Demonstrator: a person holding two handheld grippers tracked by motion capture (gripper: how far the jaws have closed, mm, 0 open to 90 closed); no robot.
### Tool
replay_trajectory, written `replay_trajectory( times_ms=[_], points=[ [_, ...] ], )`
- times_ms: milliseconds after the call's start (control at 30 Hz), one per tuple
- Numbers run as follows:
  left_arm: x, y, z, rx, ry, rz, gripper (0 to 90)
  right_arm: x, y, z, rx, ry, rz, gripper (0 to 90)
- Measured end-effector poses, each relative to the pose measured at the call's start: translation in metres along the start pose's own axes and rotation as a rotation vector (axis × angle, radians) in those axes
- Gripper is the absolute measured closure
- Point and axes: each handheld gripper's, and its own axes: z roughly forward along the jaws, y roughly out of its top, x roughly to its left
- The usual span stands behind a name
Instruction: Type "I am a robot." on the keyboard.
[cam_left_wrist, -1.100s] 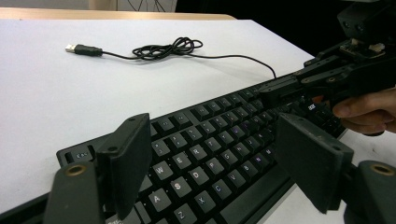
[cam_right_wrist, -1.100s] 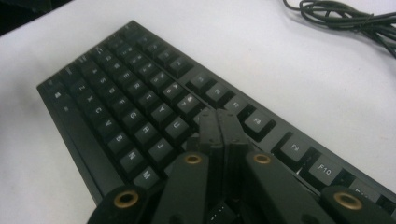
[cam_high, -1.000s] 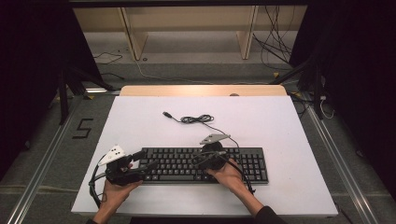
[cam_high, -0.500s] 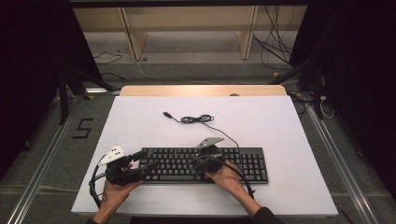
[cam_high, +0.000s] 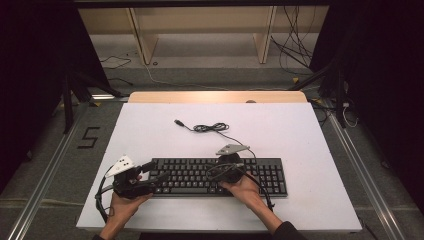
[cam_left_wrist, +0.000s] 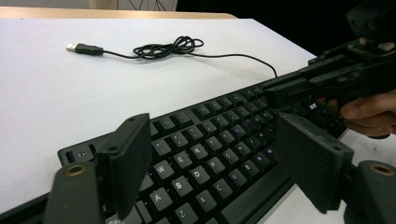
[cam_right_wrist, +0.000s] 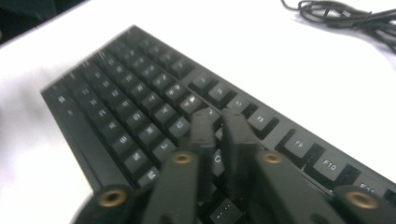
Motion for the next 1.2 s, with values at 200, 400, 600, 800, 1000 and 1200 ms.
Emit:
replay_trajectory(
  times_ms=[200,400,600,800,1000,1200],
  points=[
    [-0.001,0.000,0.001,0.007,0.002,0.004,27.0,-0.002,-0.001,-0.015,-0.067,0.027,0.002,61.5],
    [0.000,0.001,0.002,0.008,0.003,0.004,27.2,-0.003,-0.005,-0.032,-0.129,0.031,0.006,49.2],
    [0.000,0.001,0.004,0.018,0.001,-0.002,27.5,-0.006,-0.012,-0.053,-0.200,0.038,0.011,43.3],
    [-0.001,0.004,0.009,0.040,-0.001,-0.001,27.8,-0.007,-0.024,-0.073,-0.240,0.033,0.017,38.4],
    [-0.004,0.009,0.017,0.074,-0.002,0.010,28.8,-0.012,-0.035,-0.087,-0.258,0.007,0.032,35.6],
    [-0.009,0.013,0.029,0.112,-0.011,0.043,37.0,-0.015,-0.042,-0.096,-0.263,-0.010,0.039,34.3]
  ],
)
